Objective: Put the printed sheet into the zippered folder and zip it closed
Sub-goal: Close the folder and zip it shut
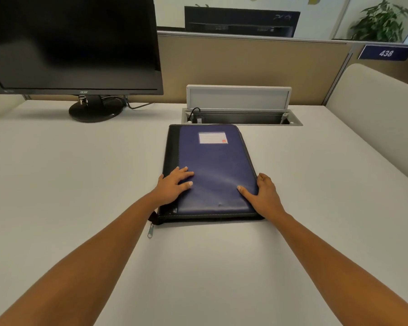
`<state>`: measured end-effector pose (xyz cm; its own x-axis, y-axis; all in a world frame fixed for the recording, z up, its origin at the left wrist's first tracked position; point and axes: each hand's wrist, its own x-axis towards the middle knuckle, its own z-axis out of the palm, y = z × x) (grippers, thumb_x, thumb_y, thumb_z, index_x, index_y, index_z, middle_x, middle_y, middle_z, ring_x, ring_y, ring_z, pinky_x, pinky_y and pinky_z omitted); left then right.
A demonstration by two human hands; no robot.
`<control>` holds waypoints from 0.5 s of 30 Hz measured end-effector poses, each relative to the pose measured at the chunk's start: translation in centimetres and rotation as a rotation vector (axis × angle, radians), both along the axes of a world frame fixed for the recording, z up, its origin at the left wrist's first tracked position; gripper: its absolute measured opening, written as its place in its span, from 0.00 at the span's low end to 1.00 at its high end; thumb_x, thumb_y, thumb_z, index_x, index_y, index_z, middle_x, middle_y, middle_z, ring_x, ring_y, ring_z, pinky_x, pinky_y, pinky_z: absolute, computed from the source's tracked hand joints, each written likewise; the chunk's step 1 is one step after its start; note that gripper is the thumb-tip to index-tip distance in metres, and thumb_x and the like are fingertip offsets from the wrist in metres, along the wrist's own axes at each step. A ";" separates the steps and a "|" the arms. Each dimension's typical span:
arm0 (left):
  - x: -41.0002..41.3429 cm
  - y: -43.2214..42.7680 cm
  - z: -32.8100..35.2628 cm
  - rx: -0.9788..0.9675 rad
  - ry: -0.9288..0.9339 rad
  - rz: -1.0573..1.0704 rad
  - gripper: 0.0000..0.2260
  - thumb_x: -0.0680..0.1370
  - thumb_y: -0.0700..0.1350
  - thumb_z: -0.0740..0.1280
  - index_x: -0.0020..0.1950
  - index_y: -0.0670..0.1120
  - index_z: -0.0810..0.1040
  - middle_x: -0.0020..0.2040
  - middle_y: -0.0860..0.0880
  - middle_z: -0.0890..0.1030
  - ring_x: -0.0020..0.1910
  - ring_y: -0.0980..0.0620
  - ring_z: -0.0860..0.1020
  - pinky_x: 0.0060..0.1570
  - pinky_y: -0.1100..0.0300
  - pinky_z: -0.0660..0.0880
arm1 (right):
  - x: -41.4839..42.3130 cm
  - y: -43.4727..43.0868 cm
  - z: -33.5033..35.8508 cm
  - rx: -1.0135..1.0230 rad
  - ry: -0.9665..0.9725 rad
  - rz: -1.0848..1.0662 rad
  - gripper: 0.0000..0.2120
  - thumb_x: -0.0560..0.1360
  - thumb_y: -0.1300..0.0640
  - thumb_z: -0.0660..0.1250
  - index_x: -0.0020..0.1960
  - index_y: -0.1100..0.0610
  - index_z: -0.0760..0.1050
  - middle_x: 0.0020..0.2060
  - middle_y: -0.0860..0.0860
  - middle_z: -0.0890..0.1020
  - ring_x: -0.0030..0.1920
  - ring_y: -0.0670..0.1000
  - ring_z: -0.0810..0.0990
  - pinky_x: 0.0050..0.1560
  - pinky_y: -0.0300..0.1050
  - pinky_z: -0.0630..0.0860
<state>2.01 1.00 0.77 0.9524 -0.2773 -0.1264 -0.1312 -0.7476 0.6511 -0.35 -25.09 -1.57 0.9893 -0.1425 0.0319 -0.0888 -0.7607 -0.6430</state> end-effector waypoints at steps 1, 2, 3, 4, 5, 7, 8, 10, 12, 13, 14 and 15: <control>-0.1 0.3 0.2 -0.088 0.007 0.042 0.19 0.80 0.47 0.59 0.71 0.49 0.65 0.76 0.49 0.58 0.75 0.50 0.52 0.73 0.47 0.47 | 0.2 0.0 0.0 -0.008 -0.006 0.000 0.35 0.71 0.39 0.63 0.69 0.60 0.62 0.68 0.56 0.67 0.67 0.56 0.66 0.66 0.49 0.66; -0.4 0.7 0.3 -0.157 0.003 0.089 0.19 0.79 0.46 0.60 0.70 0.48 0.66 0.75 0.48 0.59 0.75 0.49 0.55 0.72 0.50 0.51 | 0.3 0.0 -0.1 -0.016 -0.013 0.000 0.35 0.71 0.39 0.63 0.68 0.61 0.62 0.68 0.57 0.67 0.67 0.56 0.66 0.66 0.49 0.66; -0.9 1.1 0.4 -0.204 -0.009 0.138 0.18 0.79 0.45 0.61 0.69 0.47 0.68 0.75 0.48 0.60 0.74 0.49 0.57 0.71 0.53 0.54 | 0.3 0.1 -0.1 -0.025 -0.027 -0.003 0.34 0.71 0.39 0.63 0.67 0.61 0.63 0.67 0.57 0.67 0.67 0.57 0.67 0.66 0.49 0.66; -1.4 1.5 0.5 -0.234 -0.022 0.184 0.18 0.79 0.45 0.61 0.68 0.47 0.69 0.74 0.48 0.61 0.73 0.48 0.60 0.70 0.54 0.57 | 0.3 0.1 -0.1 -0.040 -0.050 -0.005 0.33 0.72 0.40 0.63 0.67 0.61 0.64 0.68 0.57 0.68 0.67 0.57 0.66 0.67 0.50 0.65; -1.9 1.9 0.5 -0.258 -0.028 0.227 0.17 0.79 0.45 0.62 0.67 0.47 0.70 0.73 0.48 0.63 0.72 0.48 0.62 0.69 0.55 0.59 | 0.2 0.2 -0.1 -0.068 -0.084 -0.006 0.32 0.72 0.41 0.63 0.67 0.61 0.64 0.68 0.57 0.68 0.67 0.57 0.66 0.67 0.51 0.65; -3.2 2.8 0.4 -0.318 -0.017 0.306 0.15 0.78 0.45 0.63 0.65 0.47 0.72 0.70 0.47 0.68 0.69 0.49 0.66 0.65 0.55 0.64 | -0.1 0.4 0.1 -0.163 -0.179 0.009 0.27 0.73 0.45 0.64 0.66 0.60 0.66 0.67 0.57 0.69 0.67 0.57 0.67 0.68 0.54 0.65; -3.8 3.3 0.4 -0.348 -0.003 0.339 0.14 0.78 0.45 0.63 0.63 0.48 0.73 0.67 0.47 0.71 0.66 0.49 0.69 0.62 0.55 0.67 | -0.3 0.6 0.2 -0.206 -0.231 0.023 0.24 0.74 0.47 0.64 0.65 0.60 0.68 0.66 0.57 0.71 0.66 0.57 0.68 0.67 0.54 0.65; -5.0 4.4 0.4 -0.376 0.011 0.377 0.12 0.77 0.45 0.64 0.61 0.47 0.75 0.59 0.48 0.76 0.59 0.50 0.74 0.53 0.58 0.70 | -0.9 1.3 0.5 -0.248 -0.315 0.055 0.19 0.74 0.53 0.65 0.61 0.60 0.72 0.62 0.57 0.74 0.64 0.57 0.70 0.65 0.55 0.65; -6.2 5.4 0.3 -0.385 0.005 0.384 0.10 0.77 0.45 0.65 0.57 0.45 0.78 0.52 0.48 0.80 0.53 0.50 0.77 0.51 0.60 0.69 | -1.8 2.6 0.7 -0.245 -0.388 0.082 0.15 0.72 0.57 0.67 0.57 0.61 0.74 0.57 0.58 0.78 0.60 0.59 0.73 0.62 0.55 0.68; -6.8 5.8 0.2 -0.383 0.003 0.382 0.10 0.76 0.45 0.66 0.55 0.45 0.79 0.49 0.48 0.81 0.51 0.50 0.78 0.51 0.61 0.69 | -2.4 3.4 0.7 -0.235 -0.435 0.094 0.13 0.71 0.59 0.67 0.54 0.61 0.76 0.55 0.58 0.79 0.57 0.59 0.74 0.59 0.55 0.70; -7.4 6.1 0.2 -0.371 0.002 0.374 0.09 0.76 0.46 0.66 0.53 0.45 0.80 0.47 0.48 0.82 0.49 0.51 0.78 0.50 0.63 0.69 | -3.0 4.3 0.8 -0.223 -0.484 0.105 0.11 0.70 0.60 0.68 0.52 0.61 0.77 0.51 0.58 0.80 0.55 0.59 0.76 0.55 0.55 0.72; -8.0 6.5 0.1 -0.349 0.003 0.360 0.08 0.75 0.47 0.67 0.52 0.46 0.81 0.46 0.49 0.82 0.47 0.54 0.78 0.47 0.65 0.69 | -3.5 5.2 0.9 -0.208 -0.523 0.119 0.09 0.69 0.61 0.69 0.49 0.61 0.77 0.49 0.58 0.80 0.52 0.59 0.76 0.51 0.54 0.73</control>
